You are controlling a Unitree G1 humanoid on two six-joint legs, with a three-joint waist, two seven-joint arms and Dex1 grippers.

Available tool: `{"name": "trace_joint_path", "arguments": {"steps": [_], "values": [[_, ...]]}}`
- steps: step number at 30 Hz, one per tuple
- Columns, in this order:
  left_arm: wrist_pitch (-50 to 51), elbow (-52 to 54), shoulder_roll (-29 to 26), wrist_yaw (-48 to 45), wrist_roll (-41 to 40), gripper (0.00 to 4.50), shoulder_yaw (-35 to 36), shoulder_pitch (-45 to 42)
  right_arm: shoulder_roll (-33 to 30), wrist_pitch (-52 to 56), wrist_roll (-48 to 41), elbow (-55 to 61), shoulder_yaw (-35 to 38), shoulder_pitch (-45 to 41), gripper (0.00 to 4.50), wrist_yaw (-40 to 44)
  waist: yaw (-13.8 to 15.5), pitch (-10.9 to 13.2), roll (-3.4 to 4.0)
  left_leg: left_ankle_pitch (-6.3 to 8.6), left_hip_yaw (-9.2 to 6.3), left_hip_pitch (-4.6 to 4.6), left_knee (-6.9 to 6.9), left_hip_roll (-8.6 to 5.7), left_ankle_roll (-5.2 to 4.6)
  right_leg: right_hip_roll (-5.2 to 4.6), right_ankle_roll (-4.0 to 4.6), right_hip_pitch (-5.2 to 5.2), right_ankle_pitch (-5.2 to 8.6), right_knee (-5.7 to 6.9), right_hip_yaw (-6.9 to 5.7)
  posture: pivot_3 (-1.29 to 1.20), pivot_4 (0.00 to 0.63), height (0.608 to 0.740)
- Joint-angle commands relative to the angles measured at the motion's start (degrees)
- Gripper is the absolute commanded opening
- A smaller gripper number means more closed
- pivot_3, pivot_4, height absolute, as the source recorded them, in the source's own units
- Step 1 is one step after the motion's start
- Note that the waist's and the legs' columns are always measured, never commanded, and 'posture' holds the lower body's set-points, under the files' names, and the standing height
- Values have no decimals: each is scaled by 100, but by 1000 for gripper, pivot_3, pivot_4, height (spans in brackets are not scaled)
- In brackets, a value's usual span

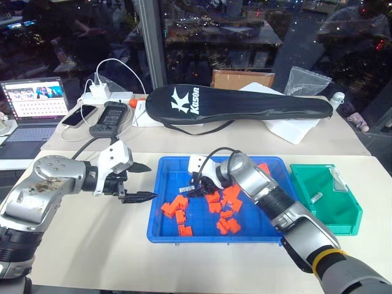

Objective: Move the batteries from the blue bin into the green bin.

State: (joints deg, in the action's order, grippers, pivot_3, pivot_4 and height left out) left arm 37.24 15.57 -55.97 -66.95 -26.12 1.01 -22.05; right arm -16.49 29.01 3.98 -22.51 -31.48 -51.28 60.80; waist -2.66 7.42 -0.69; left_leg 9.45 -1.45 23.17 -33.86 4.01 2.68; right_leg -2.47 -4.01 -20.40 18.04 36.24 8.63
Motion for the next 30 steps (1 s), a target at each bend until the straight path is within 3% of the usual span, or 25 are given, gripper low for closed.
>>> {"name": "trace_joint_path", "arguments": {"steps": [1,3,9,13,18,22,26,30], "values": [[-100,101,29,12,-68,4500,83,-105,-63,63,-34,100,189,109,835,4,1,0,0,0,0,0,0,0,0,0,0,1,0,-1,0,0,150,731],[-96,76,76,-1,-115,4500,92,-151,-142,88,-65,243,361,88,250,-46,6,0,0,0,0,1,-1,0,0,0,0,1,0,-1,0,0,150,731],[-40,-155,413,-56,-358,4500,62,-588,-800,918,-504,1397,1249,-19,251,-5,59,3,-2,0,0,22,-6,-1,1,-2,1,-11,-1,-2,-2,0,150,731],[-40,-458,832,-167,-502,4500,-145,-1119,-1890,1827,-890,2511,2061,190,251,181,112,4,-2,0,-1,21,-1,-2,1,-2,2,-10,-1,-7,-4,0,150,731],[-100,-973,1407,-353,-524,4500,-412,-1809,-3465,2802,-1286,3622,3048,957,251,331,208,4,-4,1,-1,26,-1,-2,0,-3,-1,-3,0,-24,-8,0,150,731],[-300,-1416,1724,-616,-391,4500,-683,-2184,-4603,3278,-1493,4187,4034,2109,251,427,176,4,-3,1,-1,22,0,-4,-1,-3,-1,-2,1,-24,-3,0,150,731],[-477,-1717,1900,-743,-248,4500,-846,-2375,-5000,3439,-1550,4376,4757,3192,251,245,67,2,-1,2,0,12,-1,-4,-4,-2,-2,3,1,-23,3,0,150,731],[-626,-1776,1997,-660,-143,4500,-846,-2370,-5019,3190,-1459,4257,4914,3877,251,-97,-3,3,-3,2,-1,9,-7,-5,-4,-3,-3,10,1,-23,5,0,150,731]]}}
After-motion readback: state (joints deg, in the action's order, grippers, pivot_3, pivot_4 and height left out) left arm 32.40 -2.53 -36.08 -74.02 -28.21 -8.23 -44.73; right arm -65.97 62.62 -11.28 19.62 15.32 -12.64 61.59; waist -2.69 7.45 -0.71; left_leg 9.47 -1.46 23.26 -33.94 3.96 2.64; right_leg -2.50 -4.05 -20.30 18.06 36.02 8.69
